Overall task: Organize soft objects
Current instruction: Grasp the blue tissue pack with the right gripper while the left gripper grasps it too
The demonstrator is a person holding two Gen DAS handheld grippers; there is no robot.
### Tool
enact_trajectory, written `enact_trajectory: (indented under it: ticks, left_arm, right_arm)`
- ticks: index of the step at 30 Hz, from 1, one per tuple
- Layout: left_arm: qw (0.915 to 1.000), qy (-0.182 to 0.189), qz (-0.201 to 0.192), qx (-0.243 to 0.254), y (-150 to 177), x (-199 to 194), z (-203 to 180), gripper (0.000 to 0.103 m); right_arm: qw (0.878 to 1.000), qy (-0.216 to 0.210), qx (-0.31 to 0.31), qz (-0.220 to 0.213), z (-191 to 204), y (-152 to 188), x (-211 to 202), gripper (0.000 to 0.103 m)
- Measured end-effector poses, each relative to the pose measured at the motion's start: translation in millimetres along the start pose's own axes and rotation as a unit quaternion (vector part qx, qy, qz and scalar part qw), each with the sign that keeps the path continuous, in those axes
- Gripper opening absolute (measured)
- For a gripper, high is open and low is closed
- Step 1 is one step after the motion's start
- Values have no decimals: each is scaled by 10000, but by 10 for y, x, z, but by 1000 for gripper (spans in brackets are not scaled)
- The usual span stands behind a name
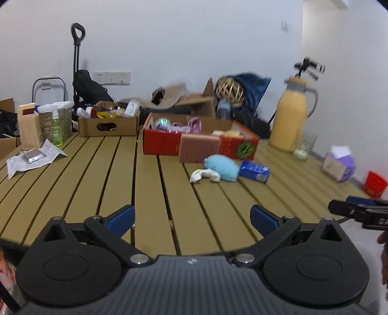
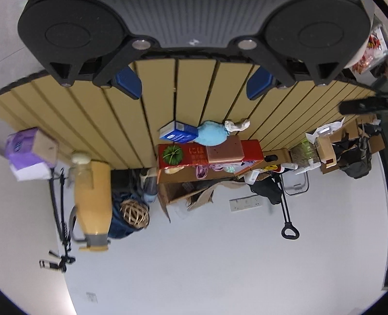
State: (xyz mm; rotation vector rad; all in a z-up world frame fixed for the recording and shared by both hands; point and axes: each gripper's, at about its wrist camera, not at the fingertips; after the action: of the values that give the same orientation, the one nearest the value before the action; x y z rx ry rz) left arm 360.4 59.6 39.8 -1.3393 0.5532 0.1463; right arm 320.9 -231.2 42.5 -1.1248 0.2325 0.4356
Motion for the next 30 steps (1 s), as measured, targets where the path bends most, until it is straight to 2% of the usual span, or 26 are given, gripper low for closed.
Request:
enact_trajectory:
  ticks: [5, 7, 9, 11, 13, 16, 17, 20, 26, 30]
  left_arm:
    - [9999, 108, 12, 75, -177, 555, 15, 103]
    - [9998, 106, 74, 177, -313, 798, -21, 103]
    - [9995, 131, 68, 274, -469, 1033, -73, 103]
    - [9996, 177, 34, 195, -611, 1267, -107, 103]
    - [9993, 365, 49, 58, -720, 1461, -169, 101]
    - [9972, 723, 103, 151, -845, 1709, -312, 85]
    - [9964, 803, 133, 220, -872, 1793, -361, 77]
    - [9949, 944, 295, 204, -890, 2020, -426, 57]
    - [9910, 1251, 441, 185, -792, 2269, -529, 56]
    - [9880, 1416, 590, 197, -763, 2351, -635, 56]
  right_arm:
    - [9999, -41, 3, 110, -49, -136, 507, 92]
    - [9998, 94, -50, 188, -61, -277, 782, 91]
    - [9998, -7, -98, 146, -66, -422, 1007, 91]
    - [9997, -109, -183, 79, -86, -566, 1203, 91]
    - [9998, -36, -173, 105, -140, -716, 1457, 91]
    - [9994, -121, -175, 287, -229, -900, 1809, 82]
    - [9988, -160, -186, 416, -266, -953, 1944, 75]
    - [9979, -229, -76, 602, -391, -1041, 2243, 63]
    - [9949, -272, 288, 924, -604, -928, 2548, 55]
    - [9926, -481, 381, 1044, -658, -851, 2547, 51]
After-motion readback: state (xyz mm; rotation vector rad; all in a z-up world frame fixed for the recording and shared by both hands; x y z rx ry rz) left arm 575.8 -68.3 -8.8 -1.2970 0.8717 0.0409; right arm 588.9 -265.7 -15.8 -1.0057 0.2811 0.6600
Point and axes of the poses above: each gripper's, at about its wrist camera, not at the fingertips, and x roughly the way its jaws point, z to its left, y to its underside, and after that the axes turned 14 degrees about x, right-handed
